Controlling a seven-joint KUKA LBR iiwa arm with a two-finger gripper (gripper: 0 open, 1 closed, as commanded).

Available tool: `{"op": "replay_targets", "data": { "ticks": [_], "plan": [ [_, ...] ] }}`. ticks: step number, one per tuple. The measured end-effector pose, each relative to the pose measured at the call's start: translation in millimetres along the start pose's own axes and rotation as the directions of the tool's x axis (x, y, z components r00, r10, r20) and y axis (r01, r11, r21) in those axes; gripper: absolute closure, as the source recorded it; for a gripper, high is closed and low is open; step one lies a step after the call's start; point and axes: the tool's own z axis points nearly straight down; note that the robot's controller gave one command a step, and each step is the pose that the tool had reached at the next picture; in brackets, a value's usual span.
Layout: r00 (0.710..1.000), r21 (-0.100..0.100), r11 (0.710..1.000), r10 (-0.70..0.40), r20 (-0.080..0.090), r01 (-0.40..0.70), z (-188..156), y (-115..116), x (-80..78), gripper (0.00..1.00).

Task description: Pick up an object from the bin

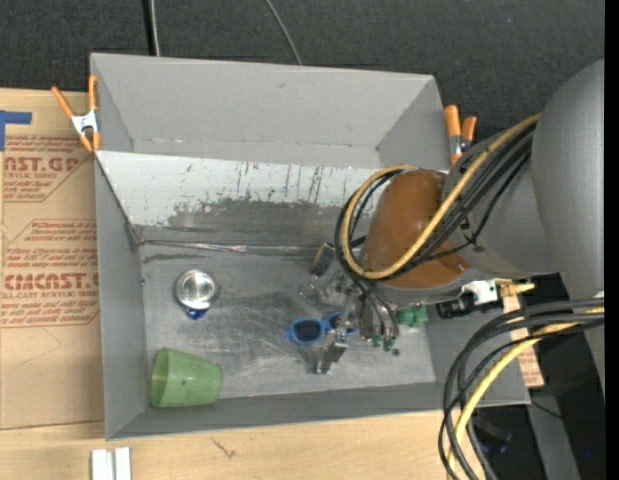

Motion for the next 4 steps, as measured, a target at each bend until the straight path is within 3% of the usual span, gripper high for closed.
{"op": "replay_targets", "data": {
  "ticks": [1,2,3,4],
  "plan": [
    [1.0,0.002,1.0,-0.002,-0.003,0.002,-2,1,-0.1,0.0],
    [1.0,0.0,1.0,0.0,0.012,0.0,-5,1,-4.6,1.0],
    [1.0,0.002,1.0,-0.001,0.0,0.001,-29,2,-5.2,1.0],
    [1.0,0.001,1.0,-0.003,0.003,0.003,-76,4,-6.3,1.0]
  ]
}}
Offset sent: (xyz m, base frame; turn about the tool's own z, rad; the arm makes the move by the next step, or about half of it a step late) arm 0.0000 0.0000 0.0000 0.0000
